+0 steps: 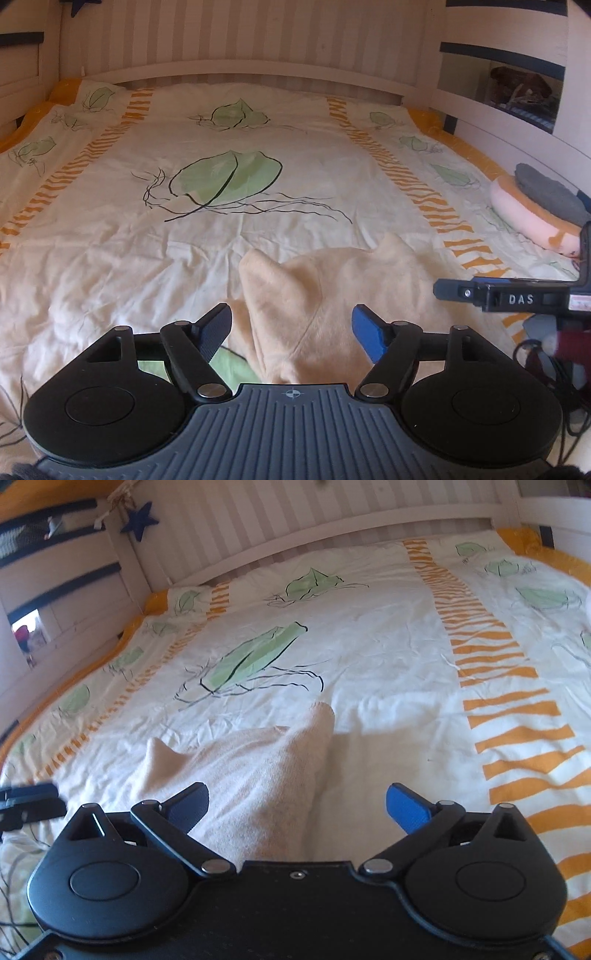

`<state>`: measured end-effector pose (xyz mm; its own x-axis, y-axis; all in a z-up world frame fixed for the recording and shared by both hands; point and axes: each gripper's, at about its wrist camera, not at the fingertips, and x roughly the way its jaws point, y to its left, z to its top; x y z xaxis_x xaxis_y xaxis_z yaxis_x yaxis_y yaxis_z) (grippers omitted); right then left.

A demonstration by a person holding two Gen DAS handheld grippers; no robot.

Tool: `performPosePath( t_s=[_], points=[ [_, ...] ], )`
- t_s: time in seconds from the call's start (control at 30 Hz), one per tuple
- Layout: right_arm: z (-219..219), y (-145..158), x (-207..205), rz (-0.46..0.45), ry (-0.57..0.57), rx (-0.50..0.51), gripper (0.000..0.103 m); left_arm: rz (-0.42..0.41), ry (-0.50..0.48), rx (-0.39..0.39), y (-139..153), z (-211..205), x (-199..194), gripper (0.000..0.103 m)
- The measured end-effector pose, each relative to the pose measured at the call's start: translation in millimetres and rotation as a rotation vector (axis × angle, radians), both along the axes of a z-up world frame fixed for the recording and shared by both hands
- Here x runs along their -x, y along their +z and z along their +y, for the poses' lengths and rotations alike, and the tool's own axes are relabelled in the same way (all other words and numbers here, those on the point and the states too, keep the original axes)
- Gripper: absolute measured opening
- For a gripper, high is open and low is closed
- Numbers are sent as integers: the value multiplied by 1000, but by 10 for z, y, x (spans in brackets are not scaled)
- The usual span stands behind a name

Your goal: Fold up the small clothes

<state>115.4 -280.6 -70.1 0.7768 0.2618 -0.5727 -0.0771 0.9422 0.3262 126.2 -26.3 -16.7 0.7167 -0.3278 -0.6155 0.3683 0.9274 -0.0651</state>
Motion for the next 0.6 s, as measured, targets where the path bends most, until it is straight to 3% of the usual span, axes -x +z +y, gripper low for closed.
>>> performPosePath(
  t_s=[0.13, 0.2, 0.37, 0.5, 0.6],
  points=[
    [93, -18, 10, -10, 22, 62, 103, 17, 25, -63, -132, -190, -286, 78],
    [148, -49, 16, -9, 35, 87, 103, 12, 49, -86, -200, -233, -379, 86],
    [276, -196, 10, 43, 83, 135, 103, 77, 123, -145, -417, -219, -570, 88],
    [285, -254, 21, 74, 89, 117, 103, 166, 197, -92, -581, -9, -656, 103],
    [252, -291, 13, 94, 84, 89, 103, 203, 239, -54, -636, 128, -677, 103]
  ],
)
